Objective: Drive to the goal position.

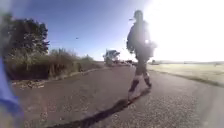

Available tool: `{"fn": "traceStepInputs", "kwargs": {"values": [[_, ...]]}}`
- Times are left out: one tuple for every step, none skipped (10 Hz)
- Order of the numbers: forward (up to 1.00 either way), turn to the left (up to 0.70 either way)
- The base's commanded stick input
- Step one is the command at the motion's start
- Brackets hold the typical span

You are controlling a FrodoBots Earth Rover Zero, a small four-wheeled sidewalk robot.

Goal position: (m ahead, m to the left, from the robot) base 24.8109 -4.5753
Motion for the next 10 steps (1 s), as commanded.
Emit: {"fn": "traceStepInputs", "kwargs": {"values": [[0.0,0.0],[0.0,0.0],[0.0,0.0],[0.0,0.0],[0.12,0.0],[0.41,0.0],[0.7,0.0],[0.7,0.0],[0.7,0.0],[0.7,0.0]]}}
